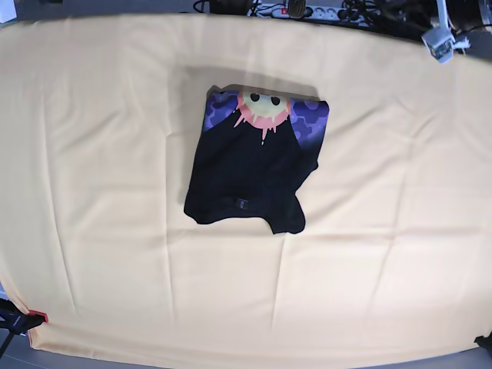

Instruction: Fold the T-shirt properly

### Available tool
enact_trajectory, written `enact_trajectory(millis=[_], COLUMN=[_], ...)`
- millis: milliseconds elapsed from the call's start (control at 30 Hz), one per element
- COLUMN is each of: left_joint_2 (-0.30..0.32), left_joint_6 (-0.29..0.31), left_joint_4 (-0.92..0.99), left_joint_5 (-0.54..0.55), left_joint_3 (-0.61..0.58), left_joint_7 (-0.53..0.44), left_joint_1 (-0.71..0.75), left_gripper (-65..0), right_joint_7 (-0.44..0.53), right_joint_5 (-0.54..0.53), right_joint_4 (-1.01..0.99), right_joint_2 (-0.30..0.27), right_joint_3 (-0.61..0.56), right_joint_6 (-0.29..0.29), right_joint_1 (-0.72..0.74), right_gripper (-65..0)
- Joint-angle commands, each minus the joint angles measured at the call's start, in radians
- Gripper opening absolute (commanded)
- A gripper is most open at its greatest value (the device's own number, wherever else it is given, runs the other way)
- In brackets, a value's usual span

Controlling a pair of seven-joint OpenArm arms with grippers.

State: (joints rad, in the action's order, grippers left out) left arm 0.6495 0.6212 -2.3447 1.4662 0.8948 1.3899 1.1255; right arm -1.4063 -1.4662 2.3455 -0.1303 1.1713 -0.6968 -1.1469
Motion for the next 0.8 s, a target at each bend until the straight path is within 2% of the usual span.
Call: enact_trajectory(millis=[0,67,167,267,333,400,500,567,667,767], left_joint_2=[-0.008,-0.053,-0.091,-0.101,-0.101,-0.101,-0.12,-0.148,-0.192,-0.24], left_joint_6=[0.026,0.077,0.077,0.077,0.077,0.077,0.077,0.053,0.036,0.037], left_joint_4=[-0.002,0.022,0.09,0.223,0.33,0.439,0.621,0.755,0.97,1.193], left_joint_5=[0.017,0.017,0.017,0.012,-0.084,-0.191,-0.354,-0.47,-0.62,-0.724], left_joint_3=[0.007,0.001,-0.055,-0.19,-0.301,-0.411,-0.553,-0.624,-0.698,-0.746], left_joint_7=[0.006,0.006,0.006,0.006,-0.05,-0.126,-0.247,-0.336,-0.482,-0.626], left_joint_1=[0.07,0.17,0.183,0.183,0.183,0.158,0.028,-0.072,-0.233,-0.383], left_gripper=[-65.0,-65.0,-65.0,-65.0,-65.0,-65.0,-65.0,-65.0,-65.0,-65.0], right_joint_7=[0.01,0.01,0.01,0.01,0.023,0.091,0.188,0.277,0.462,0.673], right_joint_5=[-0.017,-0.017,-0.017,-0.017,-0.017,0.076,0.246,0.348,0.489,0.682], right_joint_4=[-0.024,-0.119,-0.301,-0.504,-0.627,-0.737,-0.889,-0.986,-1.11,-1.218], right_joint_2=[-0.015,-0.048,-0.115,-0.164,-0.198,-0.217,-0.219,-0.219,-0.219,-0.219], right_joint_3=[-0.003,-0.049,-0.179,-0.338,-0.423,-0.486,-0.56,-0.619,-0.72,-0.84], right_joint_6=[-0.001,-0.001,-0.001,-0.001,-0.001,-0.001,-0.001,-0.001,-0.001,-0.001], right_joint_1=[-0.053,-0.127,-0.162,-0.162,-0.127,-0.056,0.071,0.148,0.247,0.333], right_gripper=[-65.0,-65.0,-65.0,-65.0,-65.0,-65.0,-65.0,-65.0,-65.0,-65.0])
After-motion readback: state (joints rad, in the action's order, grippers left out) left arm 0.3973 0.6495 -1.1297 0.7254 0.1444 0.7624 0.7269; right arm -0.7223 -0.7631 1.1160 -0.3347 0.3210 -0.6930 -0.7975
